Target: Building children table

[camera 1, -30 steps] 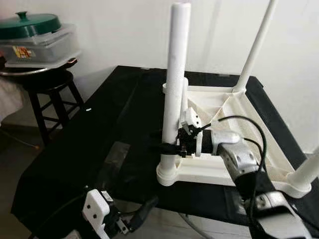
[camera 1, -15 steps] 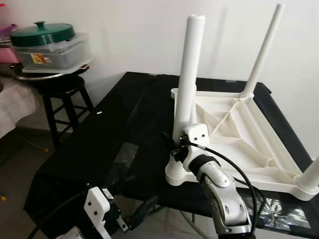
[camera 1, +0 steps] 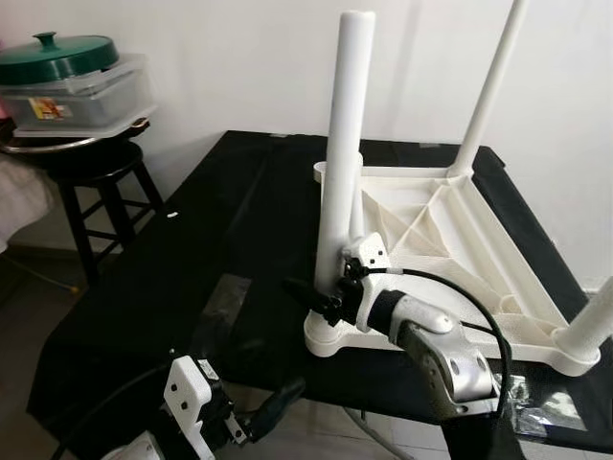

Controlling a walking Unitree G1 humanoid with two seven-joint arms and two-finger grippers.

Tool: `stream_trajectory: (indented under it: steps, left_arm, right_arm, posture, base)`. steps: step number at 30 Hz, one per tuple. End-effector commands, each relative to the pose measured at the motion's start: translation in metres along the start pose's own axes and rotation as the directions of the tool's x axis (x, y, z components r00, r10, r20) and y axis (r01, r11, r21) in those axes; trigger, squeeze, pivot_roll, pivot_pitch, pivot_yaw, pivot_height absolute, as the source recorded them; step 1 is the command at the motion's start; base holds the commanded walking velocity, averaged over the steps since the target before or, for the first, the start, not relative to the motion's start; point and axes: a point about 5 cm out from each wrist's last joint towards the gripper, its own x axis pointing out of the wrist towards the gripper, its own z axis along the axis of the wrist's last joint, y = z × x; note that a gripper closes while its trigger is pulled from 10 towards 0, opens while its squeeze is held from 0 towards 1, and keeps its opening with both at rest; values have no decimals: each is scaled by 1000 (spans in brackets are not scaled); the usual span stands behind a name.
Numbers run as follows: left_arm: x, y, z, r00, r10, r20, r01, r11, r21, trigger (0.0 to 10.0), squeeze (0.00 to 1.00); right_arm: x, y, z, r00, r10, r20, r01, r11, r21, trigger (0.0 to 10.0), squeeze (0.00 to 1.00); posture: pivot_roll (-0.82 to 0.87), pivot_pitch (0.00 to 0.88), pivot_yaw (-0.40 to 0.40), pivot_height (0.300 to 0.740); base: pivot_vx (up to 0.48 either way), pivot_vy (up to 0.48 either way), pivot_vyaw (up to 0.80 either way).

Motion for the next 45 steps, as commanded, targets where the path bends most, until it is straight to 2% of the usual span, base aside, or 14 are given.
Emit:
stream_trajectory:
  steps: [1,2,5,12,14,19,21,25,26,29,37,39,43,45]
  left_arm:
    - [-5,-3,-1,997,-62,-43,61,998,-33,10000,0]
    - [-4,4,3,996,-71,-58,72,997,9,10000,0]
    - [0,34,22,997,-54,-49,57,997,52,10000,0]
    - [6,62,53,997,-77,19,76,995,59,10000,0]
    - [9,73,74,988,-148,51,145,987,64,10000,0]
    - [5,75,85,971,-239,6,238,970,58,10000,0]
    - [-3,77,85,959,-277,-65,280,958,59,10000,0]
    - [-6,81,87,956,-279,-86,285,957,60,10000,0]
    - [-9,88,98,955,-282,-92,289,955,64,10000,0]
    - [-9,89,102,954,-292,-76,296,954,53,10000,0]
    - [-13,77,79,962,-270,-53,268,963,-32,10000,0]
    - [-16,67,65,971,-237,-30,235,969,-77,10000,0]
    - [-17,51,50,978,-208,-6,206,970,-126,10000,0]
    - [-17,51,50,978,-208,-6,206,970,-126,10000,0]
  right_arm:
    - [-9,-4,8,991,135,-5,-135,988,-77,10000,67]
    - [-11,-5,9,989,150,-17,-151,985,-82,10000,0]
    - [-12,-11,12,987,158,-34,-161,982,-98,10000,0]
    - [-12,-10,10,982,186,-41,-189,978,-86,10000,0]
    - [-15,-7,5,978,204,-49,-208,975,-78,10000,0]
    - [-21,-8,0,973,222,-54,-226,971,-73,10000,0]
    - [-24,-11,-5,981,187,-49,-190,980,-62,10000,0]
    - [-24,-12,-8,986,160,-41,-162,985,-52,10000,0]
    - [-20,-11,-17,996,88,-20,-89,995,-34,10000,0]
    - [-14,-10,-21,999,34,2,-34,999,-5,10000,0]
    - [-4,-14,-33,989,-147,18,146,988,42,10000,0]
    - [-5,-14,-39,981,-194,14,193,979,69,10000,0]
    - [-6,-14,-44,979,-202,5,200,976,82,10000,0]
    - [-6,-14,-44,979,-202,5,200,976,82,10000,0]
  posture:
    - [59,91,-18,740]
    - [49,93,-16,740]
    - [55,97,-24,740]
    - [47,88,-19,740]
    - [38,79,-9,740]
    - [38,79,-9,740]
    - [36,70,-5,740]
    - [38,62,-10,740]
    - [39,53,-7,740]
    - [38,52,-6,740]
    - [25,52,-3,740]
    - [22,59,-14,740]
    - [20,63,-29,740]
    - [20,63,-29,740]
  base:
    - [0,0,0]
    - [0,0,0]
    - [0,0,0]
    - [0,0,0]
    - [0,0,0]
    - [0,0,0]
    - [0,0,0]
    - [0,0,0]
    - [0,0,0]
    - [0,0,0]
    - [0,0,0]
    - [0,0,0]
    - [0,0,0]
    - [0,0,0]
